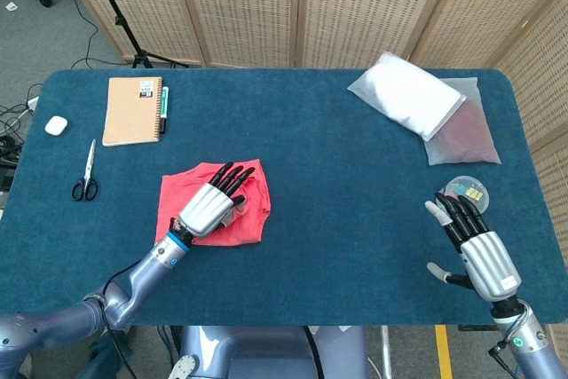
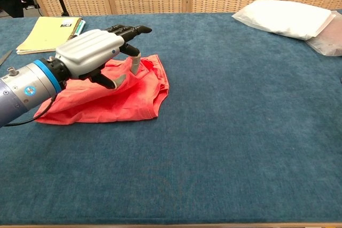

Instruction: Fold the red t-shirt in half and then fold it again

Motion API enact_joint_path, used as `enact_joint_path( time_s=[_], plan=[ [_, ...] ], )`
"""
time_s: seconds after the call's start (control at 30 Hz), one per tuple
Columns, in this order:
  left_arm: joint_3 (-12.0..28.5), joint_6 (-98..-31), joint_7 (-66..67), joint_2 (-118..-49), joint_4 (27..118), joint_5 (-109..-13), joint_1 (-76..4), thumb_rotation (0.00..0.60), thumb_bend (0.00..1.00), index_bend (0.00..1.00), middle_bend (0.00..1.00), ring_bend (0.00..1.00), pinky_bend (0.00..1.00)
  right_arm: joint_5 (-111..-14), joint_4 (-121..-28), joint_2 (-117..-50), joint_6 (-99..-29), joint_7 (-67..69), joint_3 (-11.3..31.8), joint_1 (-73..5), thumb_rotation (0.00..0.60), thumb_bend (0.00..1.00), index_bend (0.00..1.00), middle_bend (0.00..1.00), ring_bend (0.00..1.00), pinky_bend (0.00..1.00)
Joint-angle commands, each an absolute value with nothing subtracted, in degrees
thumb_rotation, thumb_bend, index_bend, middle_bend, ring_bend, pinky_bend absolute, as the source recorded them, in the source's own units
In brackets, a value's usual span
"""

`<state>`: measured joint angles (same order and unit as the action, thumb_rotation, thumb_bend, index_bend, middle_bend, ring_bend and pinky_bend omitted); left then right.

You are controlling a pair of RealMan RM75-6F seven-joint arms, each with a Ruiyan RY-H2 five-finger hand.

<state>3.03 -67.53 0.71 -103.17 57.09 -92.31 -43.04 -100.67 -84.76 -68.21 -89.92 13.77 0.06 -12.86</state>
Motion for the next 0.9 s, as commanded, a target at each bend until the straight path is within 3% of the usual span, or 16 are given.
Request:
enact_joint_path(
  time_s=[0.03, 0.43, 0.5, 0.67, 0.73, 0.9],
  plan=[
    [2.3, -67.6, 1.1, -103.6, 56.6, -93.2, -43.3, 0.600, 0.46, 0.70, 0.00, 0.00, 0.00, -100.7, -84.8, -68.2, -89.9, 13.8, 0.0, -12.9, 0.600, 0.00, 0.00, 0.00, 0.00, 0.00],
    [0.2, -68.3, 3.2, -106.2, 53.1, -95.7, -43.5, 0.600, 0.37, 0.69, 0.00, 0.00, 0.00, -100.8, -84.8, -68.2, -90.0, 13.6, 0.0, -12.8, 0.600, 0.00, 0.00, 0.00, 0.00, 0.00],
    [-0.2, -68.8, 3.4, -106.6, 52.0, -96.4, -43.5, 0.600, 0.33, 0.63, 0.00, 0.00, 0.00, -100.8, -84.8, -68.2, -90.0, 13.6, 0.0, -12.8, 0.600, 0.00, 0.00, 0.00, 0.00, 0.00],
    [0.0, -72.2, 0.6, -108.4, 49.6, -97.5, -43.3, 0.600, 0.13, 0.07, 0.00, 0.00, 0.00, -100.9, -84.9, -68.2, -89.9, 13.6, -0.1, -12.8, 0.600, 0.00, 0.00, 0.00, 0.00, 0.00],
    [0.3, -73.9, -0.8, -109.1, 48.7, -97.9, -43.2, 0.600, 0.10, 0.00, 0.00, 0.00, 0.00, -100.9, -84.9, -68.2, -89.9, 13.6, -0.1, -12.8, 0.600, 0.00, 0.00, 0.00, 0.00, 0.00],
    [1.1, -79.0, -6.3, -111.4, 45.4, -99.0, -43.1, 0.600, 0.04, 0.00, 0.00, 0.00, 0.00, -100.9, -85.0, -68.1, -89.9, 13.6, -0.1, -12.8, 0.600, 0.00, 0.00, 0.00, 0.00, 0.00]
  ],
)
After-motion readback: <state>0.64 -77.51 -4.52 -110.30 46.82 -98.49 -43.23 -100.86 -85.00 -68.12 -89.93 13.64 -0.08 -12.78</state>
